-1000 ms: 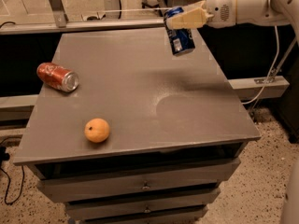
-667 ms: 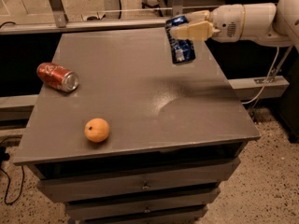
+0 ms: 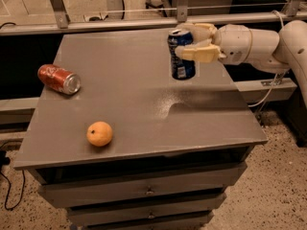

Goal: Place pepsi can upright

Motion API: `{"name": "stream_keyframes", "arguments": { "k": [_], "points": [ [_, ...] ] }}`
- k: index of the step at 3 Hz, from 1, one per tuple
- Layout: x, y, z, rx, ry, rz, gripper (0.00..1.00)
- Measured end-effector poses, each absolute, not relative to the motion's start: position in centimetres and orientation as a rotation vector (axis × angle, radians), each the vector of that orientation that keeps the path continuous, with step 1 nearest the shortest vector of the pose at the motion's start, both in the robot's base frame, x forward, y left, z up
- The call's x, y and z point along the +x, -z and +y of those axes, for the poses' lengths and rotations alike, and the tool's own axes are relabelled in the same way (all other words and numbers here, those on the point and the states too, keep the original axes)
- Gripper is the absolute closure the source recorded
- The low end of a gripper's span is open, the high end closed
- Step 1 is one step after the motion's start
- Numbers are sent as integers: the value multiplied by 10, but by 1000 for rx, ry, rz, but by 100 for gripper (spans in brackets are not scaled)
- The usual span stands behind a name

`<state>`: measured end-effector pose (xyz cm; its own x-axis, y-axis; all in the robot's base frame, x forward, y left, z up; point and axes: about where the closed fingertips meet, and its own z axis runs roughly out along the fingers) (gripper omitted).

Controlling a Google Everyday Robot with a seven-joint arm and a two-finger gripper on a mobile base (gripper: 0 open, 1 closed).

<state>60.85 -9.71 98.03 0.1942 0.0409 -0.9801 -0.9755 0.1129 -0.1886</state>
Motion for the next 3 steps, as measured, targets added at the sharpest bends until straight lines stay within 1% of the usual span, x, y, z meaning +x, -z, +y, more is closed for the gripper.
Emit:
{"name": "stream_keyframes", "arguments": {
  "k": [1,3],
  "points": [
    [595,-966,-97,-1259,-941,937,100],
    [589,-929,-102,-1290,-947,912,100]
  ]
}}
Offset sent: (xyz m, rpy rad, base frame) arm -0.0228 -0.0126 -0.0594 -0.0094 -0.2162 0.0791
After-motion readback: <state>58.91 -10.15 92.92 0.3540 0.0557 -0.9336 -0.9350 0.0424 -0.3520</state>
